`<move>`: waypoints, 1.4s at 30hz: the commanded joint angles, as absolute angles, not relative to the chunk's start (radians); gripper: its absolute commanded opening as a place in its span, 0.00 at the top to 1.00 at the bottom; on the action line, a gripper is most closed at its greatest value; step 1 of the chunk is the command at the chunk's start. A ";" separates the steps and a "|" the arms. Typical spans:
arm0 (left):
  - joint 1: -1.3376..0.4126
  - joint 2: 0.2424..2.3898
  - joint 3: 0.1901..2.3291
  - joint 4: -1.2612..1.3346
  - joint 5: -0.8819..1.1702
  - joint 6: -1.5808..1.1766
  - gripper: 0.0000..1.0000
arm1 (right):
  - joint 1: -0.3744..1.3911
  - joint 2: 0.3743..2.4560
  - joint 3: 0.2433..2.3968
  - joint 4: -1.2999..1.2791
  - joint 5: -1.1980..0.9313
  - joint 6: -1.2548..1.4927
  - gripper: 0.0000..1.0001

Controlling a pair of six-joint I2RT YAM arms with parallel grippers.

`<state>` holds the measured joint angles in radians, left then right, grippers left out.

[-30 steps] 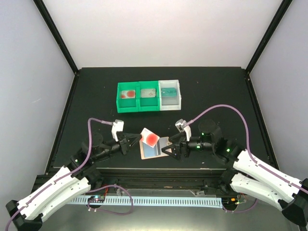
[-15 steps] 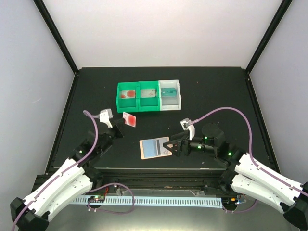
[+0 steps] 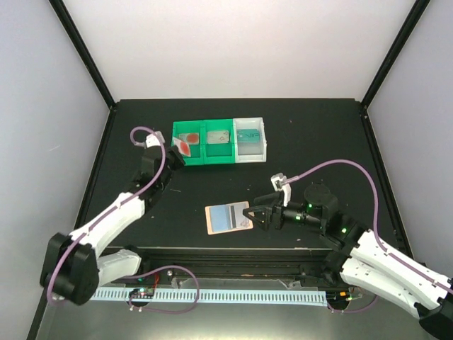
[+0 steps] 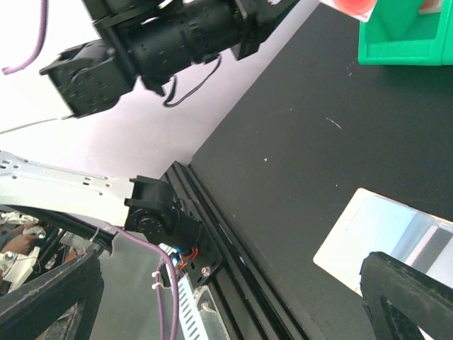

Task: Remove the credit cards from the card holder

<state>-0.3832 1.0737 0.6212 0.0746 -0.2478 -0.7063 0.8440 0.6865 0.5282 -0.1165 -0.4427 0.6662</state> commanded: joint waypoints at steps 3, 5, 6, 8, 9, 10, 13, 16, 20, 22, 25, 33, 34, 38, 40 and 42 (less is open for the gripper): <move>-0.311 1.307 0.779 0.243 -0.134 -0.665 0.98 | 0.846 0.651 0.509 -0.097 -0.408 0.684 0.00; -0.301 1.375 0.822 0.245 -0.129 -0.652 0.98 | 0.847 0.650 0.514 -0.105 -0.410 0.681 0.00; -0.294 1.404 0.840 0.248 -0.126 -0.650 0.98 | 0.846 0.651 0.516 -0.109 -0.411 0.679 0.00; -0.282 1.453 0.869 0.253 -0.131 -0.648 0.99 | 0.847 0.655 0.522 -0.118 -0.413 0.675 0.00; -0.279 1.475 0.880 0.259 -0.141 -0.649 0.98 | 0.847 0.654 0.525 -0.125 -0.413 0.675 0.00; -0.276 1.505 0.888 0.271 -0.152 -0.646 0.98 | 0.846 0.655 0.527 -0.129 -0.416 0.675 0.00; -0.270 1.571 0.915 0.292 -0.203 -0.612 0.99 | 0.847 0.646 0.532 -0.145 -0.413 0.675 0.00; -0.255 1.627 0.933 0.314 -0.205 -0.601 0.98 | 0.847 0.630 0.532 -0.160 -0.399 0.675 0.00; -0.229 1.687 0.941 0.366 -0.161 -0.601 0.98 | 0.846 0.617 0.534 -0.174 -0.382 0.675 0.00; -0.222 1.712 0.955 0.378 -0.143 -0.595 0.98 | 0.847 0.615 0.535 -0.175 -0.376 0.675 0.00; -0.218 1.749 0.989 0.378 -0.125 -0.578 0.98 | 0.847 0.623 0.537 -0.174 -0.374 0.676 0.00; -0.215 1.834 1.044 0.400 -0.101 -0.560 0.98 | 0.847 0.634 0.537 -0.174 -0.368 0.682 0.00; -0.215 1.845 1.052 0.402 -0.096 -0.559 0.98 | 0.847 0.634 0.537 -0.175 -0.365 0.684 0.00; -0.215 1.891 1.088 0.377 -0.096 -0.558 0.98 | 0.847 0.631 0.535 -0.179 -0.359 0.686 0.00; -0.215 1.907 1.100 0.371 -0.099 -0.554 0.98 | 0.846 0.630 0.536 -0.179 -0.359 0.687 0.00; -0.215 1.920 1.111 0.368 -0.101 -0.547 0.98 | 0.847 0.630 0.539 -0.181 -0.356 0.685 0.00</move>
<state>-0.2218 1.8950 1.0603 0.3531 -0.1055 -0.5758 0.8440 0.6399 0.5175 -0.1738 -0.3759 0.6804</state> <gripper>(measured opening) 0.021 0.999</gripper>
